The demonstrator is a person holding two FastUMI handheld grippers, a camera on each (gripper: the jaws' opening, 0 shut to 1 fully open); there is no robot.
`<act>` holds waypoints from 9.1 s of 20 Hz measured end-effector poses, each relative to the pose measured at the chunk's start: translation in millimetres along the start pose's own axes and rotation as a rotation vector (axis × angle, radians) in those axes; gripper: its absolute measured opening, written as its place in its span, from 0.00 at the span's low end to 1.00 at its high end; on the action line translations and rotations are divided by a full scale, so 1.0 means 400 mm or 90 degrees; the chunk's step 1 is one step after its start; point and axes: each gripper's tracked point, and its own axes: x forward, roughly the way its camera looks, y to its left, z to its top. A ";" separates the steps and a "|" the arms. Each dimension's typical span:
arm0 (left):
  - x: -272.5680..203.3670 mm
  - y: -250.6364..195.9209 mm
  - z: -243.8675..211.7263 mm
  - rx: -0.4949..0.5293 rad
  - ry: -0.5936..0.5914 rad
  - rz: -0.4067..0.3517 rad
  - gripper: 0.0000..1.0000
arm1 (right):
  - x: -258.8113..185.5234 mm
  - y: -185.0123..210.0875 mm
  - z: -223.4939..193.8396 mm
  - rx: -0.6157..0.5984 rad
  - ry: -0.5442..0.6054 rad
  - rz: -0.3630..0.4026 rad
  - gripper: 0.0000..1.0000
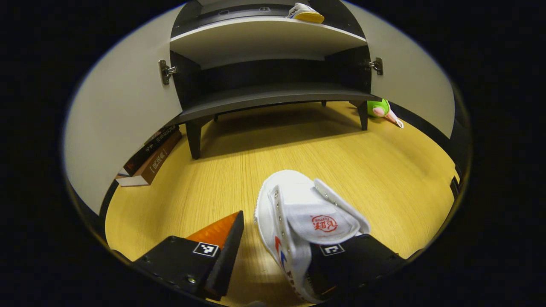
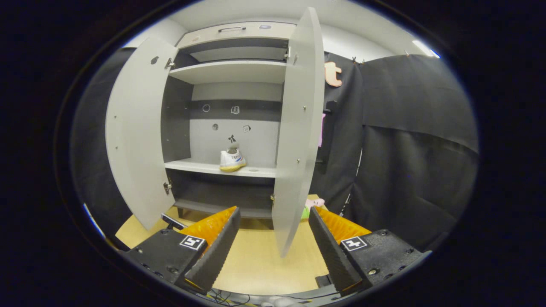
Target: Grab one shoe with the right hand and put it into the shoe cabinet, grab the other shoe with the left hand and put it into the shoe cabinet; then close the right door with the right hand and the left door with the left hand.
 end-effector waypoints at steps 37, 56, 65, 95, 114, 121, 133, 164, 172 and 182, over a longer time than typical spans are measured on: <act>-0.394 0.121 1.086 -0.031 -0.315 0.136 0.14 | 0.029 -0.062 0.113 0.044 -0.110 0.074 1.00; 0.048 0.207 1.134 -0.043 -0.128 0.175 0.15 | 0.095 -0.151 0.093 0.032 -0.063 0.057 1.00; 0.051 0.194 1.107 -0.039 -0.101 0.139 0.59 | 0.097 -0.132 0.102 0.035 -0.065 0.067 1.00; -0.577 0.094 1.027 -0.096 -0.382 0.111 0.97 | 0.036 -0.019 0.147 0.019 -0.095 0.103 1.00; -0.924 0.034 0.669 -0.079 -0.393 0.160 0.96 | 0.001 -0.009 0.139 0.018 -0.102 0.092 1.00; -0.911 0.007 0.694 -0.070 -0.410 0.146 0.96 | 0.040 -0.247 0.217 0.023 -0.143 -0.022 1.00; -0.897 -0.002 0.691 -0.074 -0.400 0.178 0.96 | 0.214 -0.381 0.265 0.032 -0.119 -0.028 0.98; -0.969 0.118 0.629 -0.091 -0.386 0.208 0.96 | 0.159 0.071 0.277 0.003 -0.124 0.184 1.00; -0.989 0.251 0.638 -0.091 -0.405 0.220 0.96 | 0.071 0.175 0.195 -0.010 -0.094 0.199 1.00; -1.003 0.570 0.693 -0.106 -0.450 0.302 0.96 | -0.033 0.235 0.086 0.001 -0.044 0.154 1.00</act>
